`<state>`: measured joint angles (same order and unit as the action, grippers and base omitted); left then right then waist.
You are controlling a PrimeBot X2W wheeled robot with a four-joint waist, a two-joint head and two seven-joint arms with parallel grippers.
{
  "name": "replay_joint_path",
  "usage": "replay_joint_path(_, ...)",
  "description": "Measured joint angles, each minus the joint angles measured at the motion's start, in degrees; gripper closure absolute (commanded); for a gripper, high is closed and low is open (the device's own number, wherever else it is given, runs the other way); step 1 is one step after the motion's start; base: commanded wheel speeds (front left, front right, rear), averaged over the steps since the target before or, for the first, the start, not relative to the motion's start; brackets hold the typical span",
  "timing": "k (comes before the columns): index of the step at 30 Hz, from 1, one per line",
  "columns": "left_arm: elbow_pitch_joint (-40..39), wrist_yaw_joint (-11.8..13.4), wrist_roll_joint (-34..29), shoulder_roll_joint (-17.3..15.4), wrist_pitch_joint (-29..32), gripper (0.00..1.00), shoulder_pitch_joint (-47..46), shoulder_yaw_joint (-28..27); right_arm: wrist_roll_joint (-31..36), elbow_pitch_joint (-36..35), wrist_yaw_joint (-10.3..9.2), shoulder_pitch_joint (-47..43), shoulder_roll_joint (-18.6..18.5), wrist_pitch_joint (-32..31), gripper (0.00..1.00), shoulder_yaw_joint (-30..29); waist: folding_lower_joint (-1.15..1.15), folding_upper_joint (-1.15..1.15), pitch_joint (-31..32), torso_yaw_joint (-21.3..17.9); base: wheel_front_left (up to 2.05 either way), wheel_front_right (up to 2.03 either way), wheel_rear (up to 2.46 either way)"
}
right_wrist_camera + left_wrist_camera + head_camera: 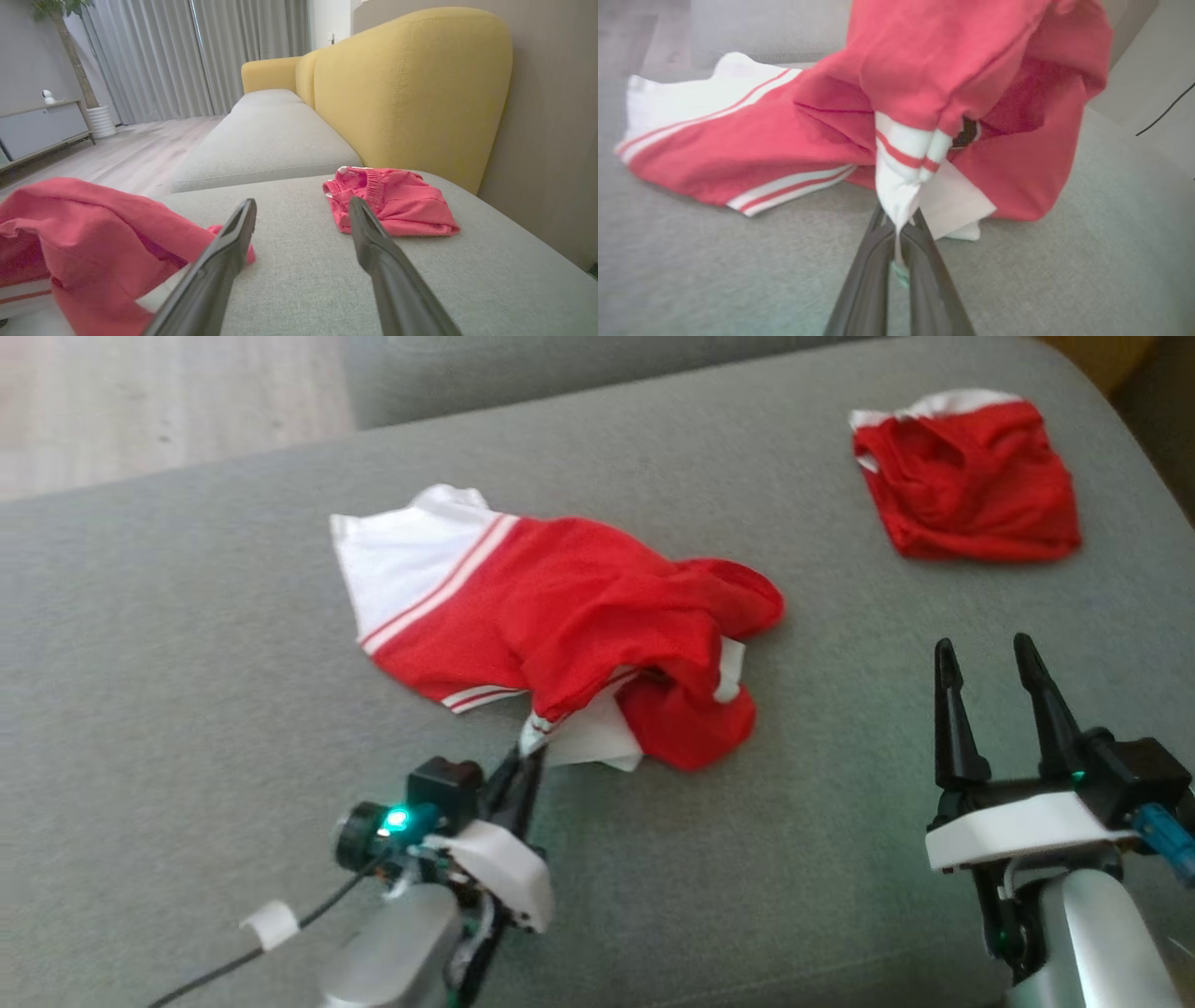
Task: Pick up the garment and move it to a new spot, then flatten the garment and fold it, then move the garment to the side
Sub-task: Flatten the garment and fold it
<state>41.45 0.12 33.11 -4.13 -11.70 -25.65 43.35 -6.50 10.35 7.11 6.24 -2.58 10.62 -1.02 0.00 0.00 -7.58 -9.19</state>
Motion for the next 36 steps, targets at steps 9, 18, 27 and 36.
replay_joint_path(9, -4.24, 1.92, -4.42, -12.95, 3.13, 1.00, -6.55, -1.12, -0.57, 1.31, 0.00, -2.60, 0.00, 0.05, 0.00, 0.21, 0.00, 0.00, 5.50, 4.91, 0.00, 0.00, 0.00)
replay_joint_path(18, -14.40, 5.94, -7.46, -23.82, 7.22, 1.00, -10.21, -3.13, -0.65, 1.23, 0.00, -3.63, 0.00, 0.05, 0.00, 0.09, -0.01, 0.00, 7.93, 7.70, 0.00, 0.00, 0.00)
replay_joint_path(27, -23.32, 11.54, -4.81, -25.74, 9.10, 1.00, 5.98, -2.66, -0.65, 1.19, 0.00, -4.70, 0.00, 0.04, 0.00, 0.03, 0.00, 0.00, 6.31, 8.11, 0.00, 0.00, 0.00)
replay_joint_path(36, -22.41, 13.59, -0.85, -20.11, 6.38, 1.00, 16.51, -0.76, -0.63, 0.73, 0.00, -4.59, 0.01, -0.03, 0.00, 0.19, 0.01, 0.00, 4.98, 8.85, 0.00, 0.00, 0.00)
